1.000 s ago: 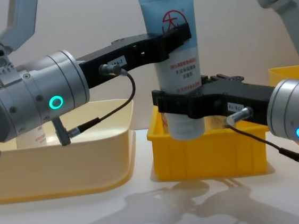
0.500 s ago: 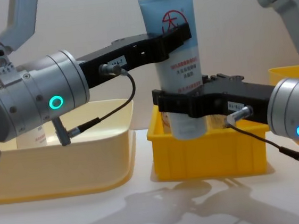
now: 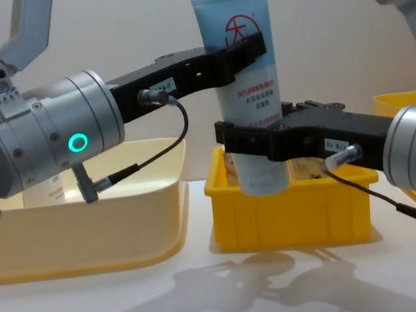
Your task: Bimanual collaborative sorting of washing and personal care products
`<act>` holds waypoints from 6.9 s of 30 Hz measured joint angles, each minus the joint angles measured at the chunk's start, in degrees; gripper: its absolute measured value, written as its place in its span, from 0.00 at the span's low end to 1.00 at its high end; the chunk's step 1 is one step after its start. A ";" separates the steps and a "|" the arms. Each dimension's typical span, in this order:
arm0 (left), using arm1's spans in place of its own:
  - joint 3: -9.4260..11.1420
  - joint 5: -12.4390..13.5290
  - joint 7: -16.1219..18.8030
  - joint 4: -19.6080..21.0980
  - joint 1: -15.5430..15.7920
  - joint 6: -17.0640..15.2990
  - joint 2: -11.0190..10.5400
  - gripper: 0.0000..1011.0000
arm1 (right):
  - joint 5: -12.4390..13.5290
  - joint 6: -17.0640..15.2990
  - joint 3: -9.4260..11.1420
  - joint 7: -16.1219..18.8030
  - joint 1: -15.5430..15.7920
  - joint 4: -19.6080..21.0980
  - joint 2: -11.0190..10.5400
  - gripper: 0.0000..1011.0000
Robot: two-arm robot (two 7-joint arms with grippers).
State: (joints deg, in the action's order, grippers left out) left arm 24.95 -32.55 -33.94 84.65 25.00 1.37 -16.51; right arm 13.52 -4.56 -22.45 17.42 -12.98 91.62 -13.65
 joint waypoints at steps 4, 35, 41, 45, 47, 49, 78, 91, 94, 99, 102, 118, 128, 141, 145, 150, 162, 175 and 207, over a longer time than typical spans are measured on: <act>0.00 0.00 0.00 0.00 0.00 0.00 0.00 0.22 | 0.38 0.16 -0.03 0.45 0.03 0.12 -0.29 0.99; -0.01 -0.01 0.00 0.00 0.00 0.00 0.00 0.22 | 2.04 -0.02 -0.97 2.47 -0.04 0.73 -1.86 0.68; 0.00 -0.01 0.00 0.00 0.00 0.00 0.01 0.26 | 2.09 -0.05 -1.01 2.55 -0.04 0.76 -1.90 0.64; 0.00 0.00 0.01 0.00 0.00 0.00 0.01 0.38 | 2.12 -0.05 -1.03 2.57 -0.03 0.78 -1.92 0.62; 0.01 0.00 0.00 0.00 0.00 0.00 0.01 0.45 | 2.15 -0.06 -1.05 2.59 -0.04 0.78 -1.93 0.61; 0.00 0.00 0.00 0.00 0.00 0.00 0.01 0.53 | 2.16 -0.06 -1.06 2.59 -0.04 0.79 -1.94 0.60; 0.00 0.00 0.00 -0.01 0.00 0.00 0.00 0.99 | 0.03 1.34 6.05 -4.57 5.01 6.19 -4.55 0.45; 0.00 0.00 0.00 -0.01 0.00 0.00 0.01 0.99 | -3.06 5.49 12.21 -10.10 5.55 6.84 -5.62 0.45; 0.00 0.00 0.00 -0.01 0.00 0.00 0.01 0.99 | -3.93 6.73 13.74 -11.52 4.88 6.16 -5.70 0.45; 0.00 0.00 0.00 -0.01 0.00 0.00 0.01 0.99 | -5.48 8.62 15.85 -13.99 3.49 4.58 -5.69 0.45; 0.00 0.00 0.00 -0.01 0.00 0.00 0.00 0.99 | -6.51 9.41 17.04 -15.40 2.48 3.30 -5.57 0.45; 0.00 0.00 0.00 -0.01 0.00 0.00 0.01 0.99 | -10.43 6.04 20.06 -20.90 -1.57 -2.18 -4.18 0.45; 0.00 0.00 0.00 -0.01 0.00 0.00 0.00 0.99 | -11.22 0.86 20.37 -22.15 -2.59 -4.29 -2.69 0.45; 0.00 0.00 0.00 0.00 0.00 0.00 0.00 0.99 | -12.01 -3.14 20.23 -23.15 -3.53 -6.52 -0.70 0.48; 0.00 0.00 0.00 -0.01 0.00 0.00 0.01 0.99 | -12.11 -3.67 20.21 -23.29 -3.67 -6.78 -0.44 0.59; 0.00 0.00 0.00 0.00 0.00 0.00 0.01 0.99 | -12.21 -4.15 20.18 -23.45 -3.80 -7.08 -0.17 0.74; 0.00 0.00 0.00 -0.01 0.00 0.00 0.01 0.99 | -12.33 -4.67 20.14 -23.57 -3.90 -7.41 0.11 0.99; 0.00 0.00 0.00 -0.01 0.00 0.00 0.01 0.99 | -12.40 -3.65 20.29 -23.49 -3.86 -7.49 0.30 0.99; 0.00 0.00 0.00 -0.01 0.00 0.00 0.01 0.99 | -11.40 7.64 21.94 -20.66 -2.53 -2.11 1.30 0.99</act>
State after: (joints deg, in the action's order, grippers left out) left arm 24.95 -32.54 -33.94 84.64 25.00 1.37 -16.50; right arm 2.12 3.07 -0.51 -3.24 -15.51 89.51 -12.35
